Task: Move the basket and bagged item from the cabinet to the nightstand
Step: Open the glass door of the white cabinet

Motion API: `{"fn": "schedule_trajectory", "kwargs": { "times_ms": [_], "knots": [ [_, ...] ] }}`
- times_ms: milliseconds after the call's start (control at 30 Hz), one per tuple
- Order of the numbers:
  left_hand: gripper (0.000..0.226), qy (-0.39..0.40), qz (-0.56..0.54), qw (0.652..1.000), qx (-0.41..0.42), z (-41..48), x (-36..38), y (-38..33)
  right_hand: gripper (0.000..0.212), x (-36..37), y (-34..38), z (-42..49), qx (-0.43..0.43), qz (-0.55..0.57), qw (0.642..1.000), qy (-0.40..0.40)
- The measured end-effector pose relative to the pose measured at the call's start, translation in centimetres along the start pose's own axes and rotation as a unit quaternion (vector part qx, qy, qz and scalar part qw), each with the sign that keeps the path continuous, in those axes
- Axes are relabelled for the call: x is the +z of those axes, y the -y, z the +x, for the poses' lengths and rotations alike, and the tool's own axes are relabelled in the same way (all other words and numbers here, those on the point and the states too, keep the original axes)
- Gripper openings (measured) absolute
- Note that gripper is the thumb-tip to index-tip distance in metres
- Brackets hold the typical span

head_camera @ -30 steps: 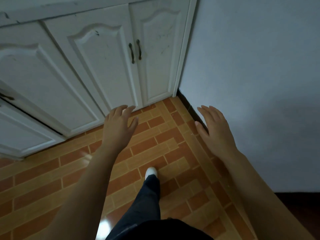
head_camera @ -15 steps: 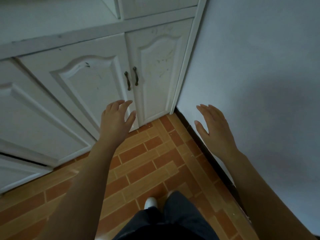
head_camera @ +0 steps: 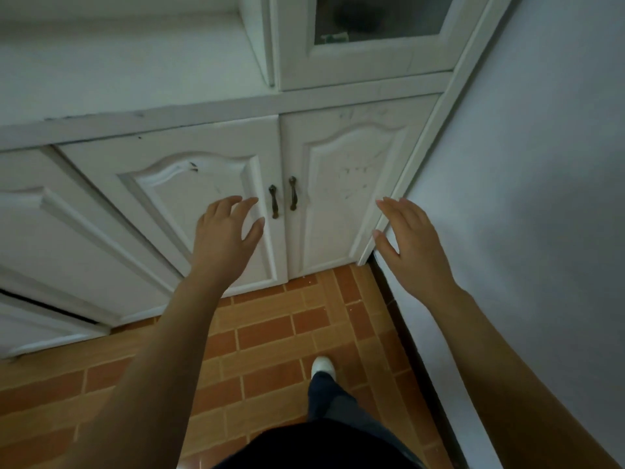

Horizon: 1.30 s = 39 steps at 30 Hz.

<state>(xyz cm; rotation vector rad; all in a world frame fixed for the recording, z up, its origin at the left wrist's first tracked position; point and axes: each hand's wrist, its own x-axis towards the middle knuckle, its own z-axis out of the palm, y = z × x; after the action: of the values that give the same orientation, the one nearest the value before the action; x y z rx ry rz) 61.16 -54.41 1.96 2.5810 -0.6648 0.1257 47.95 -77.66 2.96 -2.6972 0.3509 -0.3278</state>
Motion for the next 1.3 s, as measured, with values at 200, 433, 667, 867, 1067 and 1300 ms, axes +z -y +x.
{"fn": "schedule_trajectory", "kwargs": {
  "times_ms": [200, 433, 667, 867, 1067, 1300],
  "knots": [
    [0.04, -0.032, 0.01, 0.999, -0.042, 4.0, 1.1, -1.1, 0.052, -0.5, -2.5, 6.7, -0.066, -0.004, 0.998, 0.013],
    [0.045, -0.032, 0.035, 0.997, -0.067, 5.8, 2.2, -1.5, 0.052, 0.5, -3.8, 11.0, -0.113, -0.01, 0.993, 0.036],
    [0.047, -0.036, 0.048, 0.997, -0.049, 7.0, 2.0, -1.8, 0.054, 0.6, -3.6, 12.8, -0.132, -0.009, 0.99, 0.037],
    [0.046, -0.081, 0.055, 0.995, -0.004, 10.0, -1.0, -2.1, 0.06, -1.9, -1.7, 15.2, -0.16, -0.01, 0.987, -0.018],
    [0.045, -0.157, 0.069, 0.984, 0.047, 14.6, -6.2, -3.5, 0.063, -6.6, 1.7, 18.5, -0.196, -0.018, 0.976, -0.094],
    [0.045, -0.231, 0.081, 0.964, 0.101, 19.3, -11.9, -5.3, 0.061, -12.2, 5.7, 22.0, -0.238, -0.018, 0.955, -0.178]
  ]
}}
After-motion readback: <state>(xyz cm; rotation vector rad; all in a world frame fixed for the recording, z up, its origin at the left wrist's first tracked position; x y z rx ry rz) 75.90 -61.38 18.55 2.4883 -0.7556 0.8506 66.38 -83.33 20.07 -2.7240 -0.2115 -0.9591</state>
